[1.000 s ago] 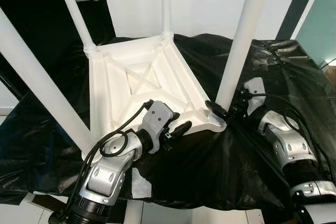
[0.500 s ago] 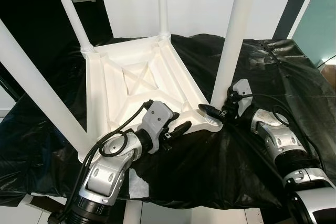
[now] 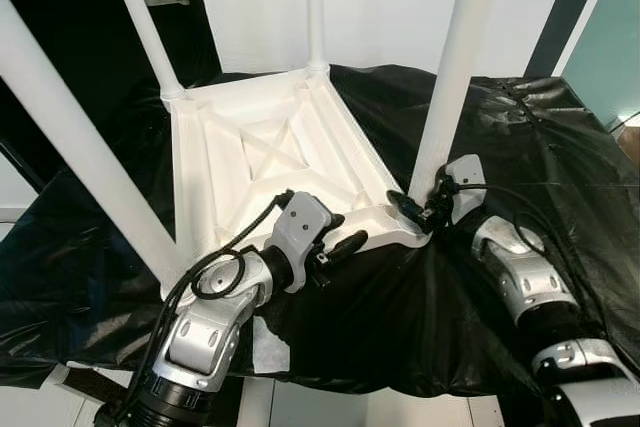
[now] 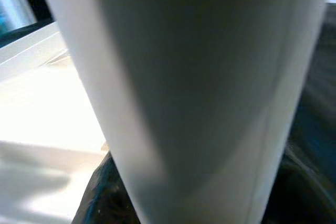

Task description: Building children table

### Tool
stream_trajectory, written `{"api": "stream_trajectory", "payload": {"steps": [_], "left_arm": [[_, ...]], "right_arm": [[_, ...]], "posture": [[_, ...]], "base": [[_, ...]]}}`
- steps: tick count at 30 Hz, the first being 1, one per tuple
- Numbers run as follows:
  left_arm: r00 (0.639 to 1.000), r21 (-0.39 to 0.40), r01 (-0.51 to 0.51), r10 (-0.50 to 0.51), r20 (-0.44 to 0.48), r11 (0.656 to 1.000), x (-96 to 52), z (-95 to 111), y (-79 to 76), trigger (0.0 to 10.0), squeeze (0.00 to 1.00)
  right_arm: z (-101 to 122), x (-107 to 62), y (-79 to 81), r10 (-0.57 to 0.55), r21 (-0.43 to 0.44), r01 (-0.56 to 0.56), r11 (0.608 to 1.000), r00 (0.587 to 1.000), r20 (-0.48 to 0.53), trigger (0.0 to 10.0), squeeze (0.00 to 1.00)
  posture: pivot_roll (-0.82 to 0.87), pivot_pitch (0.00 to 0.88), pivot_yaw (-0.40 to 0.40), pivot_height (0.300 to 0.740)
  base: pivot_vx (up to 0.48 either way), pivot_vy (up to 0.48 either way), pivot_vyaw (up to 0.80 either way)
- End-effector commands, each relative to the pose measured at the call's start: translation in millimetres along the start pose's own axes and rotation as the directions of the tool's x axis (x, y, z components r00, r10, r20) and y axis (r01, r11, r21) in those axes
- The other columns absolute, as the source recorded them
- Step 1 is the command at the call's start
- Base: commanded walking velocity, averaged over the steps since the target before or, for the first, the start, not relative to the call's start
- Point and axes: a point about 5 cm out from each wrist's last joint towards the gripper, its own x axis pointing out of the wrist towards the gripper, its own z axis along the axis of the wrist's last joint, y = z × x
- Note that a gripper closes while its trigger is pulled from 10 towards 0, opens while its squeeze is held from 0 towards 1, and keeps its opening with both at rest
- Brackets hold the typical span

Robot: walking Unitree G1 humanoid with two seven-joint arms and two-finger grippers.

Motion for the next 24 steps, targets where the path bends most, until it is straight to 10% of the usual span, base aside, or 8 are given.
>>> {"api": "stream_trajectory", "payload": {"steps": [1,3,13,24], "left_arm": [[1.0,-0.003,0.008,-0.008,-0.008,1.0,0.3,-0.7,-3.0,10.0,0.0],[1.0,-0.005,0.018,-0.018,-0.011,1.0,-0.9,-1.2,-4.3,10.0,0.0],[1.0,-0.011,0.021,-0.021,-0.013,1.0,-1.9,-1.6,-6.8,10.0,0.0],[1.0,-0.007,0.017,-0.017,-0.017,1.0,-1.3,-0.9,-5.9,10.0,0.0]], "right_arm": [[-14.6,-7.8,-9.9,-0.091,-0.009,0.091,0.996,0.992,-0.083,10.0,0.0],[-24.1,-10.5,2.1,-0.278,0.046,0.285,0.958,0.954,-0.111,10.0,0.0],[-24.1,-1.9,38.0,-0.514,0.137,0.535,0.833,0.842,-0.164,10.0,0.0],[-14.8,2.9,57.7,-0.484,0.15,0.5,0.853,0.865,-0.133,10.0,0.0]], "posture": [[-0.06,0.02,0.037,0.74],[-0.06,0.028,0.04,0.74],[-0.05,0.028,0.031,0.74],[-0.04,0.013,0.029,0.74]], "base": [[0.0,0.0,0.0],[0.0,0.0,0.0],[0.0,0.0,0.0],[0.0,0.0,0.0]]}}
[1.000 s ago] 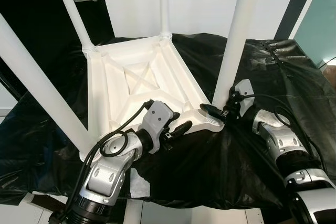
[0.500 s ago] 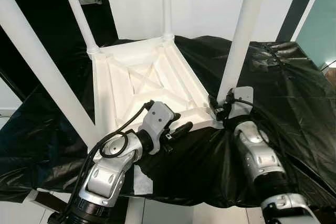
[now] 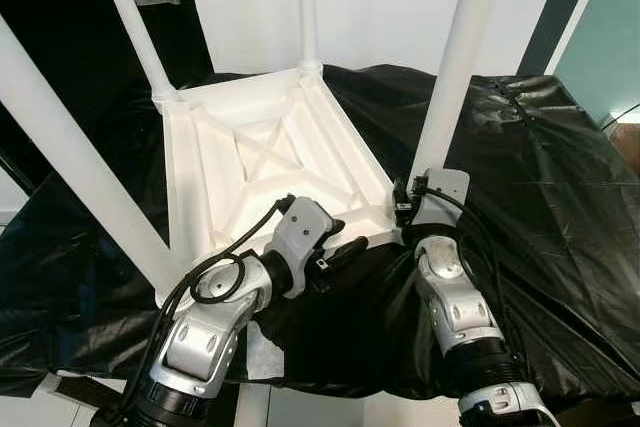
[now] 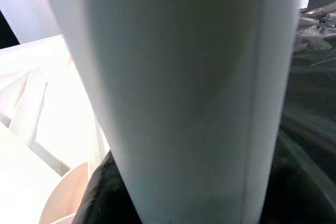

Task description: Building children table

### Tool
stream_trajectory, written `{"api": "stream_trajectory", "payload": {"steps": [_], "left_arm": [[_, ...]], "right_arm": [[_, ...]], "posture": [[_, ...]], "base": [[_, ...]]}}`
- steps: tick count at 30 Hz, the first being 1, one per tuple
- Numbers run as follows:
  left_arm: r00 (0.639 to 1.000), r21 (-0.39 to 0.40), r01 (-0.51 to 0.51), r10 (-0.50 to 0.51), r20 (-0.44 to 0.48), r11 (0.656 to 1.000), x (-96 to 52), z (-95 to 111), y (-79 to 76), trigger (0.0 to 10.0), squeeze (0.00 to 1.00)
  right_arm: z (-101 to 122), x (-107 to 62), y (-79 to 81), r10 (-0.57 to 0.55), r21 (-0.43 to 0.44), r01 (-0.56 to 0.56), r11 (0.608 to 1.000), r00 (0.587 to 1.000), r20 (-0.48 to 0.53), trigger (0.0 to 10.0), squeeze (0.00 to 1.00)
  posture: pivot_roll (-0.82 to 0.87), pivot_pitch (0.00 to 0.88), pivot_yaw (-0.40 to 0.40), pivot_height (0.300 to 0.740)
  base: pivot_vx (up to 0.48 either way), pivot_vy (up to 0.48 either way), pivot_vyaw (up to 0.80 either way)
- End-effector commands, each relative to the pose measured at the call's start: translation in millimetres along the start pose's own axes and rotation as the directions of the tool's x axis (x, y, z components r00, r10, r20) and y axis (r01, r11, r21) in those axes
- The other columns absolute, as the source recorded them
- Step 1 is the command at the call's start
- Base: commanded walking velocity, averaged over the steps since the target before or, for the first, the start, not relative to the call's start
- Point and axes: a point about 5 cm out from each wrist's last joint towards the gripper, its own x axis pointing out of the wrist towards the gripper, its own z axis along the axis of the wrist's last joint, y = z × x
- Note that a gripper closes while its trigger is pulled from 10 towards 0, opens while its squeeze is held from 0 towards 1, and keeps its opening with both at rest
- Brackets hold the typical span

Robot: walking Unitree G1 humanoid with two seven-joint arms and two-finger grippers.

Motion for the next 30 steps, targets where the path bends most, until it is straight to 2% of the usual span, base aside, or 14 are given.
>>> {"api": "stream_trajectory", "payload": {"steps": [1,2,4,5,8,13,18,22,23,24,25,26,27,30], "left_arm": [[1.0,0.0,0.005,-0.005,0.001,1.0,0.8,1.7,-1.8,10.0,0.0],[1.0,-0.001,0.005,-0.005,0.003,1.0,1.1,1.9,-2.2,10.0,0.0],[1.0,-0.001,0.005,-0.005,0.003,1.0,1.1,1.9,-2.2,10.0,0.0],[1.0,0.0,0.006,-0.006,0.004,1.0,1.2,2.1,-2.5,10.0,0.0],[1.0,0.002,0.006,-0.006,0.004,1.0,0.2,2.0,-2.0,10.0,0.0],[1.0,0.004,0.005,-0.005,0.001,1.0,-0.1,1.1,-1.8,10.0,0.0],[1.0,0.004,0.001,-0.001,0.001,1.0,-1.1,1.0,-0.4,10.0,0.0],[1.0,0.001,-0.004,0.004,0.004,1.0,-0.4,1.3,0.7,10.0,0.0],[1.0,0.001,-0.004,0.004,0.004,1.0,-0.4,1.3,0.7,10.0,0.0],[1.0,0.0,-0.005,0.005,0.005,1.0,-0.2,1.4,0.9,10.0,0.0],[1.0,0.001,-0.006,0.006,0.006,1.0,-0.1,1.5,1.1,10.0,0.0],[1.0,0.001,-0.006,0.006,0.006,1.0,-0.1,1.5,1.1,10.0,0.0],[1.0,0.001,-0.006,0.006,0.007,1.0,-0.1,1.8,1.6,10.0,0.0],[1.0,0.003,-0.012,0.012,0.009,1.0,-0.1,2.4,3.4,10.0,0.0]], "right_arm": [[-18.7,-5.2,0.9,-0.006,-0.001,0.006,1.0,0.996,-0.094,10.0,0.0],[-18.1,-5.5,0.7,-0.011,0.001,0.011,1.0,0.996,-0.091,10.0,0.87],[-18.1,-5.5,0.7,-0.011,0.001,0.011,1.0,0.996,-0.091,10.0,0.87],[-17.1,-6.0,-0.2,-0.009,0.006,0.01,1.0,0.997,-0.082,10.0,1.0],[-14.8,-7.7,-5.0,0.01,-0.046,-0.012,0.999,0.999,-0.05,10.0,1.0],[-14.4,-11.3,-10.3,0.038,-0.06,-0.04,0.997,0.999,-0.033,10.0,1.0],[-8.2,-19.0,-23.1,0.12,-0.064,-0.119,0.991,0.993,0.022,10.0,1.0],[-8.6,-20.5,-36.8,0.238,-0.09,-0.235,0.968,0.971,0.027,10.0,1.0],[-8.6,-20.5,-36.8,0.238,-0.09,-0.235,0.968,0.971,0.027,10.0,1.0],[-8.6,-20.0,-40.7,0.294,-0.102,-0.29,0.952,0.956,0.024,10.0,0.84],[-8.0,-19.2,-43.5,0.338,-0.101,-0.335,0.937,0.941,0.019,10.0,0.23],[-8.0,-19.2,-43.5,0.338,-0.101,-0.335,0.937,0.941,0.019,10.0,0.23],[-4.4,-17.0,-45.4,0.397,-0.106,-0.393,0.914,0.918,0.02,10.0,0.0],[8.1,-8.3,-49.1,0.536,-0.123,-0.53,0.839,0.844,0.018,10.0,0.0]], "posture": [[-0.04,0.013,0.029,0.74],[-0.04,0.01,0.028,0.74],[-0.04,0.01,0.028,0.74],[-0.04,0.008,0.028,0.74],[-0.04,0.003,0.03,0.74],[-0.04,0.004,0.027,0.74],[-0.05,0.005,0.022,0.74],[-0.05,0.009,0.022,0.74],[-0.05,0.009,0.022,0.74],[-0.05,0.009,0.023,0.74],[-0.05,0.008,0.023,0.74],[-0.05,0.008,0.023,0.74],[-0.05,0.009,0.022,0.74],[-0.05,0.007,0.02,0.74]], "base": [[0.0,0.0,0.0],[0.0,0.0,0.0],[0.0,0.0,0.0],[0.0,0.0,0.0],[0.0,0.0,0.0],[0.0,0.0,0.0],[0.0,0.0,0.0],[0.0,0.0,0.0],[0.0,0.0,0.0],[0.0,0.0,0.0],[0.0,0.0,0.0],[0.0,0.0,0.0],[0.0,0.0,0.0],[0.0,0.0,0.0]]}}
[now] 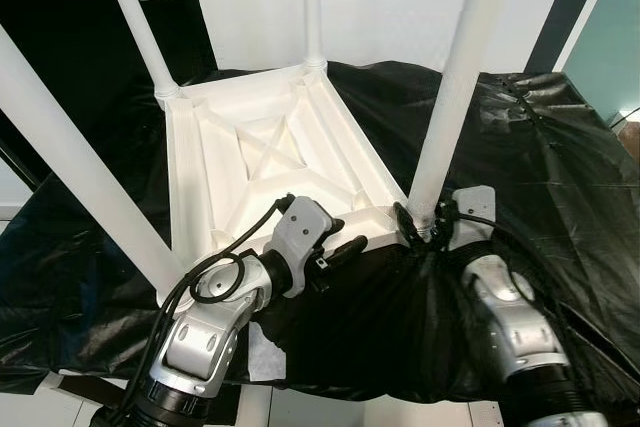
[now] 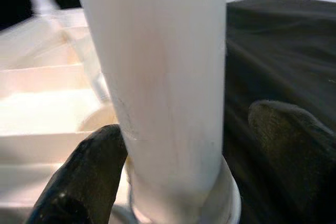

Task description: Building children table

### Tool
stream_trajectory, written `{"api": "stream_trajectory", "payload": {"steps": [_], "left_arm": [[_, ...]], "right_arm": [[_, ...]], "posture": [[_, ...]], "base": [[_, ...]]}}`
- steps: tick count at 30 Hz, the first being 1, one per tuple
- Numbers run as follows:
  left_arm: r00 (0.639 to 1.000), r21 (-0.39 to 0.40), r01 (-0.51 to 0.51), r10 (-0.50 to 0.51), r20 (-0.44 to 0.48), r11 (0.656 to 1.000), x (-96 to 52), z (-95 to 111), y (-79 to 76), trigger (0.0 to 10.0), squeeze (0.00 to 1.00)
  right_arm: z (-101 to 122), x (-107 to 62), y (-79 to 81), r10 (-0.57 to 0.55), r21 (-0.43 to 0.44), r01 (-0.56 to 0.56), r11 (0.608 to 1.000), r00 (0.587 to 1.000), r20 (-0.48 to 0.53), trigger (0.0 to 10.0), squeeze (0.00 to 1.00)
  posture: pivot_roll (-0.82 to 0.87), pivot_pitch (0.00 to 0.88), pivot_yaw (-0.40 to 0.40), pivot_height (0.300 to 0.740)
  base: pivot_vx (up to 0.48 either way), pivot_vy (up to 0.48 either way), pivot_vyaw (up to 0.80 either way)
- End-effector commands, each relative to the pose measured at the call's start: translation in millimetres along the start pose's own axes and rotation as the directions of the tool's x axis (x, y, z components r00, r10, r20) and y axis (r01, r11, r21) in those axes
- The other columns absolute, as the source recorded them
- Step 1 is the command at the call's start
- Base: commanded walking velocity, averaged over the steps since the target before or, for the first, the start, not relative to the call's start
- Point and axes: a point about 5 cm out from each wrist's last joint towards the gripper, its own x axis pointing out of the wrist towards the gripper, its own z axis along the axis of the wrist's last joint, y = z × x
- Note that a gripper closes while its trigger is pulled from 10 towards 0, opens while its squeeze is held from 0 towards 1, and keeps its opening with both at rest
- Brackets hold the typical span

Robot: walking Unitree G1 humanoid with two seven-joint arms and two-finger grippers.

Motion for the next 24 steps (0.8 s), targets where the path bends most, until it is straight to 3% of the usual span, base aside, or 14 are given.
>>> {"api": "stream_trajectory", "payload": {"steps": [1,8,9,10,11,18,24], "left_arm": [[1.0,0.0,-0.01,0.01,0.007,1.0,-0.1,1.4,2.2,10.0,0.0],[1.0,0.006,-0.018,0.018,0.013,1.0,1.7,3.6,3.9,10.0,0.0],[1.0,0.008,-0.02,0.02,0.016,1.0,2.0,4.4,4.2,10.0,0.0],[1.0,0.009,-0.021,0.021,0.017,1.0,2.2,4.9,4.3,10.0,0.0],[1.0,0.009,-0.024,0.024,0.019,1.0,2.1,5.4,4.4,10.0,0.0],[0.999,0.006,-0.034,0.034,0.018,0.999,0.8,5.1,4.4,10.0,0.0],[0.999,0.005,-0.033,0.033,0.019,0.999,1.5,5.5,3.5,10.0,0.0]], "right_arm": [[5.6,4.5,0.0,0.082,0.011,-0.082,0.997,0.997,0.016,10.0,0.0],[11.9,19.9,-5.7,0.3,-0.021,-0.301,0.953,0.954,-0.021,10.0,0.0],[10.4,22.4,-5.9,0.326,-0.031,-0.327,0.944,0.944,-0.04,4.2,0.0],[9.3,23.5,-6.4,0.343,-0.035,-0.344,0.938,0.938,-0.051,4.2,0.0],[8.1,23.9,-6.5,0.357,-0.033,-0.36,0.932,0.932,-0.061,0.0,0.0],[0.0,20.0,-9.1,0.413,0.001,-0.415,0.91,0.905,-0.098,0.0,0.0],[-4.4,17.5,-13.4,0.402,0.018,-0.402,0.915,0.909,-0.115,0.0,0.0]], "posture": [[-0.05,0.007,0.02,0.74],[-0.04,0.0,0.022,0.74],[-0.04,0.0,0.019,0.74],[-0.04,0.0,0.017,0.74],[-0.03,0.0,0.014,0.74],[-0.03,0.0,0.009,0.74],[-0.04,0.0,0.013,0.74]], "base": [[0.0,0.0,0.0],[0.0,0.0,0.0],[0.0,0.0,0.0],[0.0,0.0,0.0],[0.0,0.0,0.0],[0.0,0.0,0.0],[0.0,0.0,0.0]]}}
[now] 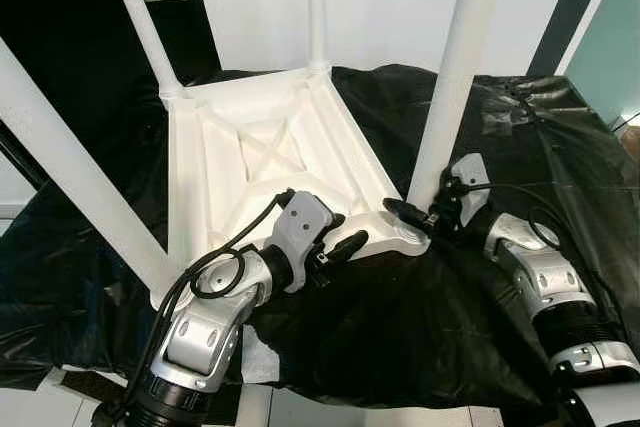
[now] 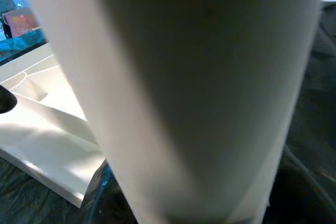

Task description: Building children table

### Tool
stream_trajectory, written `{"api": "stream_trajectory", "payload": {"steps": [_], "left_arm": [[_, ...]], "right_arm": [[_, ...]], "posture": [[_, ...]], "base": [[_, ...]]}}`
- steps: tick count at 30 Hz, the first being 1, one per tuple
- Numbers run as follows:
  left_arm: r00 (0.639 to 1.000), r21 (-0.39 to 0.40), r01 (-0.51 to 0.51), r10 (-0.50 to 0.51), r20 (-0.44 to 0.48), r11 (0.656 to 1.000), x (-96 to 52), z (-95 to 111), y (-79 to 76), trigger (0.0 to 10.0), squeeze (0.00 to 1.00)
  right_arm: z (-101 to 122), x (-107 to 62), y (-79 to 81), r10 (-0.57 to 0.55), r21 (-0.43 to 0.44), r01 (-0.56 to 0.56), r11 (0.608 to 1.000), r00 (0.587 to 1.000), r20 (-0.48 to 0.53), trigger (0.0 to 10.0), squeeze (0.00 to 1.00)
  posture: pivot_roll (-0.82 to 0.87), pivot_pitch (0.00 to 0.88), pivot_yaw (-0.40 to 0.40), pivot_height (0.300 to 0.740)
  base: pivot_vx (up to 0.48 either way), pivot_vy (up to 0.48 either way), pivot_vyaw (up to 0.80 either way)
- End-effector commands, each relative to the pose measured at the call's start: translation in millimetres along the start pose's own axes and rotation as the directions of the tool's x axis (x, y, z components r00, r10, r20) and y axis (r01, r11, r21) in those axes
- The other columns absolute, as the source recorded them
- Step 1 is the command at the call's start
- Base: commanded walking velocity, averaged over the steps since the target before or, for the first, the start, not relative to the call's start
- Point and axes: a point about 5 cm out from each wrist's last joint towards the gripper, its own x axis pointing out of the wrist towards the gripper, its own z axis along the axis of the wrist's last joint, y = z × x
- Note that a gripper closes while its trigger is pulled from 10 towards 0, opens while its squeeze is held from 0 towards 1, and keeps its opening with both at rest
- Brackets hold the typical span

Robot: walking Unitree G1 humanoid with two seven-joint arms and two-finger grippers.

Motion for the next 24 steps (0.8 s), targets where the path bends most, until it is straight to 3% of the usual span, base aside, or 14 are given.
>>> {"api": "stream_trajectory", "payload": {"steps": [1,2,3,4,5,9,11,12,16,18,20,21,22,24], "left_arm": [[1.0,-0.001,-0.028,0.028,0.008,1.0,0.3,2.2,1.7,10.0,0.0],[1.0,-0.001,-0.026,0.026,0.009,1.0,0.6,2.4,1.7,10.0,0.0],[1.0,-0.002,-0.023,0.023,0.009,1.0,0.5,2.5,1.6,10.0,0.0],[1.0,-0.003,-0.022,0.022,0.009,1.0,0.3,2.6,1.5,10.0,0.0],[1.0,-0.003,-0.02,0.02,0.007,1.0,0.1,2.1,1.2,10.0,0.0],[1.0,-0.004,-0.016,0.016,0.003,1.0,-0.3,0.7,-0.2,10.0,0.0],[1.0,-0.007,-0.015,0.015,0.002,1.0,-1.1,0.2,-0.9,10.0,0.0],[1.0,-0.007,-0.015,0.015,0.002,1.0,-1.1,0.2,-0.9,10.0,0.0],[1.0,-0.01,-0.012,0.012,0.002,1.0,-1.7,0.1,-1.9,10.0,0.0],[1.0,-0.01,-0.007,0.007,0.001,1.0,-1.6,-0.2,-2.6,10.0,0.0],[1.0,-0.008,-0.002,0.002,0.0,1.0,-0.9,-0.6,-3.3,10.0,0.0],[1.0,-0.008,-0.002,0.002,0.0,1.0,-0.9,-0.6,-3.3,10.0,0.0],[1.0,-0.007,0.0,0.0,0.0,1.0,-0.6,-0.6,-3.5,10.0,0.0],[1.0,-0.006,0.002,-0.002,0.001,1.0,-0.2,-0.5,-3.7,10.0,0.0]], "right_arm": [[-14.7,-2.2,2.7,0.0,0.042,0.002,0.999,0.998,-0.057,0.0,0.0],[-14.8,-2.8,1.0,-0.016,0.043,0.018,0.999,0.998,-0.056,0.0,0.0],[-15.9,-3.3,-1.8,-0.076,0.032,0.079,0.996,0.995,-0.07,5.5,0.0],[-16.6,-3.5,-3.6,-0.117,0.023,0.119,0.993,0.99,-0.08,5.5,0.0],[-18.1,-3.7,-4.2,-0.176,0.009,0.178,0.984,0.98,-0.09,10.0,0.0],[-19.9,-3.4,1.3,-0.285,-0.021,0.284,0.958,0.954,-0.091,10.0,0.0],[-23.5,-3.2,7.1,-0.387,0.039,0.393,0.919,0.916,-0.104,10.0,0.0],[-23.5,-3.2,7.1,-0.387,0.039,0.393,0.919,0.916,-0.104,10.0,0.0],[-27.5,-0.3,22.1,-0.538,0.068,0.548,0.834,0.834,-0.12,10.0,0.0],[-28.5,1.3,28.0,-0.633,0.078,0.643,0.761,0.764,-0.127,10.0,0.0],[-29.8,2.0,33.4,-0.736,0.099,0.749,0.655,0.662,-0.142,10.0,0.0],[-29.8,2.0,33.4,-0.736,0.099,0.749,0.655,0.662,-0.142,10.0,0.0],[-29.2,1.9,37.5,-0.785,0.138,0.798,0.587,0.602,-0.148,10.0,0.0],[-28.1,0.9,42.8,-0.833,0.189,0.846,0.499,0.528,-0.163,10.0,0.0]], "posture": [[-0.04,0.0,0.014,0.74],[-0.04,0.0,0.014,0.74],[-0.04,0.001,0.015,0.74],[-0.04,0.001,0.015,0.74],[-0.04,0.002,0.015,0.74],[-0.04,0.005,0.014,0.74],[-0.04,0.006,0.013,0.74],[-0.04,0.006,0.013,0.74],[-0.04,0.004,0.016,0.74],[-0.04,0.003,0.015,0.74],[-0.04,0.0,0.014,0.74],[-0.04,0.0,0.014,0.74],[-0.04,0.0,0.015,0.74],[-0.04,0.0,0.015,0.74]], "base": [[0.0,0.0,0.0],[0.0,0.0,0.0],[0.0,0.0,0.0],[0.0,0.0,0.0],[0.0,0.0,0.0],[0.0,0.0,0.0],[0.0,0.0,0.0],[0.0,0.0,0.0],[0.0,0.0,0.0],[0.0,0.0,0.0],[0.0,0.0,0.0],[0.0,0.0,0.0],[0.0,0.0,0.0],[0.0,0.0,0.0]]}}
